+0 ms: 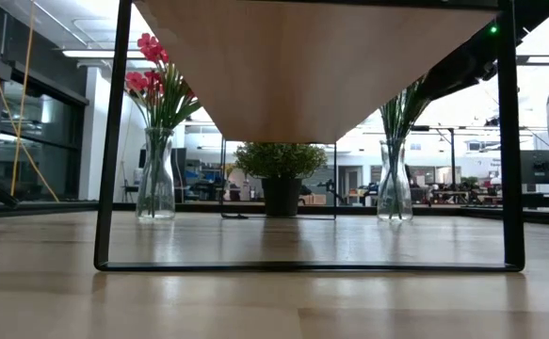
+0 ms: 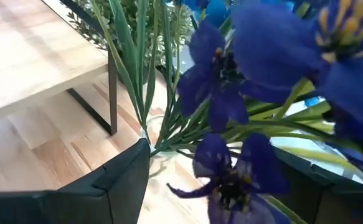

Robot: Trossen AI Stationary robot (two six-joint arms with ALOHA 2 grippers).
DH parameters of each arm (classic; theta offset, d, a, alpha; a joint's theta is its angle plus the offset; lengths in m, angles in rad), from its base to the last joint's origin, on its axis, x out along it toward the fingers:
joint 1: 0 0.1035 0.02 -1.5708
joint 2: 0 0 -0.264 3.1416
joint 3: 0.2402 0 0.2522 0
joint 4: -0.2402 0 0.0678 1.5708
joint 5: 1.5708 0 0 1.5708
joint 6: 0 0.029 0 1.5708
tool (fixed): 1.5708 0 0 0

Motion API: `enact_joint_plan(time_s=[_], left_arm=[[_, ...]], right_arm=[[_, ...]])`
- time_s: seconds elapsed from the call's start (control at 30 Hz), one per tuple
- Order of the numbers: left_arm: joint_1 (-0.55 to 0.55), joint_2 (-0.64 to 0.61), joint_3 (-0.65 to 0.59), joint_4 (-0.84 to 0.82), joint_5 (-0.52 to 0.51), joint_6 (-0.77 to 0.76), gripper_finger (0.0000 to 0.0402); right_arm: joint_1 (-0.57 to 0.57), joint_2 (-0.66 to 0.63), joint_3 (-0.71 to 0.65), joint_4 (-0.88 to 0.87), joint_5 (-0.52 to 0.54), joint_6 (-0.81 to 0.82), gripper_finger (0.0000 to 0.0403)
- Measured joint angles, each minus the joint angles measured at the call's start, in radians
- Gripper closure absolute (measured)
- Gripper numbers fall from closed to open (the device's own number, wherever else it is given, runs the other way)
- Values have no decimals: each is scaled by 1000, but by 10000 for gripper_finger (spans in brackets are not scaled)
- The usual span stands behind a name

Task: Pick and place flowers into a vace then onto a shelf
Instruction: Put the violet flowers into the right transparent vase

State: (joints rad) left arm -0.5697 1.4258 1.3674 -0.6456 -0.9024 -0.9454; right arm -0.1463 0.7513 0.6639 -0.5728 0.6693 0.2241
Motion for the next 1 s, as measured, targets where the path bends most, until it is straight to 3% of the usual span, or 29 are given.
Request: enact_joint_plan(time_s=[0.33, 1.0], left_arm=[[0, 0, 0, 0, 0, 2, 186], [0, 0, 0, 0, 0, 2, 186]], right_arm=[[0, 0, 6, 5, -101, 2, 136], [-14, 0, 6, -74, -165, 6, 136]])
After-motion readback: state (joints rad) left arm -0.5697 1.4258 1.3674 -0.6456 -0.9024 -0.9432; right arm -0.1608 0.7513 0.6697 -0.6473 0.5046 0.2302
